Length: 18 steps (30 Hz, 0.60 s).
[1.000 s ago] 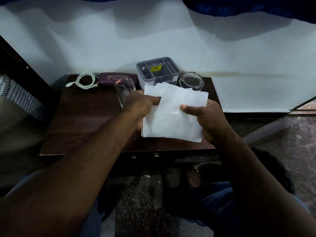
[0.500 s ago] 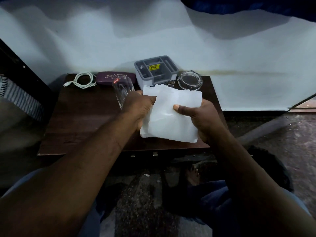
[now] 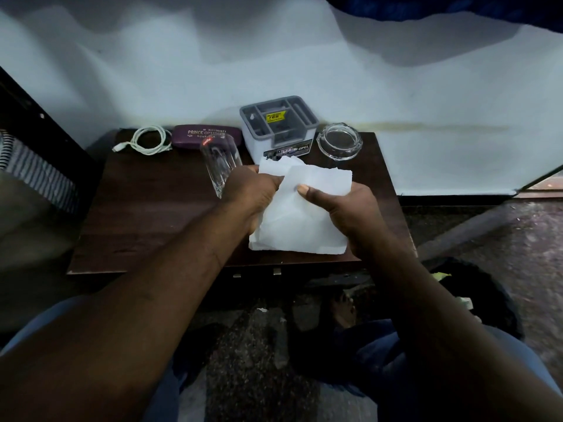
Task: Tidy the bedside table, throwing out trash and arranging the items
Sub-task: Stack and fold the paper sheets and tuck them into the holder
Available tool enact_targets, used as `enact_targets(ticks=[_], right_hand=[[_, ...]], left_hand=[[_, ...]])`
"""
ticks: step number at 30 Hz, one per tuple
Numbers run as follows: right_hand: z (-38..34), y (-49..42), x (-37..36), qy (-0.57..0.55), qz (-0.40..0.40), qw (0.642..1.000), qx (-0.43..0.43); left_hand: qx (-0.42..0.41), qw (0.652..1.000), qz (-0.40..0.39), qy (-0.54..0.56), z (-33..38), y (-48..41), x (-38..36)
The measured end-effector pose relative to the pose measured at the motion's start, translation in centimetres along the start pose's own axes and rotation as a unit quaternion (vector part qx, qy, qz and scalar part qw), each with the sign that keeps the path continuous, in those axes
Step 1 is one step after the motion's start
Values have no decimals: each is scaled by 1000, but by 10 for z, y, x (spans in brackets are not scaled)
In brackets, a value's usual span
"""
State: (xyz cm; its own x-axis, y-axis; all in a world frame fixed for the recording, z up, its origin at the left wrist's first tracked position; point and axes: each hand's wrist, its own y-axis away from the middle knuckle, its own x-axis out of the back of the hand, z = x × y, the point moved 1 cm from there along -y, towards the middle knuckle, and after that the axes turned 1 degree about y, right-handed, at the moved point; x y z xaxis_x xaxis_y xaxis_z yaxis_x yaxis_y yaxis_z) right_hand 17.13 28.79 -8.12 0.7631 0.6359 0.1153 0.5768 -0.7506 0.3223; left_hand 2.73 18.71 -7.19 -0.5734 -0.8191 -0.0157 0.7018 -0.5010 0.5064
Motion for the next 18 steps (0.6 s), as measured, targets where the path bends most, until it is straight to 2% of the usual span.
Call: enact_targets(ticks=[2,5,7,12,18], right_hand=[[-4,3,0,-37,-20,999,-12],[-13,1,7,-101,-69,988,-99],[-17,-2,15,-103,-75,983,-133],[-18,-7,26,-47,-15,996,-77],[-11,-14,30,-54,-30,997,-54]], left_hand=[[8,1000,3,9,-2,-1,0],[30,999,14,38,-1,-3,1],[52,997,5,59,1,-2,1],[99,990,-71,72,7,3,1],[67,994,-53,65,4,3,1]])
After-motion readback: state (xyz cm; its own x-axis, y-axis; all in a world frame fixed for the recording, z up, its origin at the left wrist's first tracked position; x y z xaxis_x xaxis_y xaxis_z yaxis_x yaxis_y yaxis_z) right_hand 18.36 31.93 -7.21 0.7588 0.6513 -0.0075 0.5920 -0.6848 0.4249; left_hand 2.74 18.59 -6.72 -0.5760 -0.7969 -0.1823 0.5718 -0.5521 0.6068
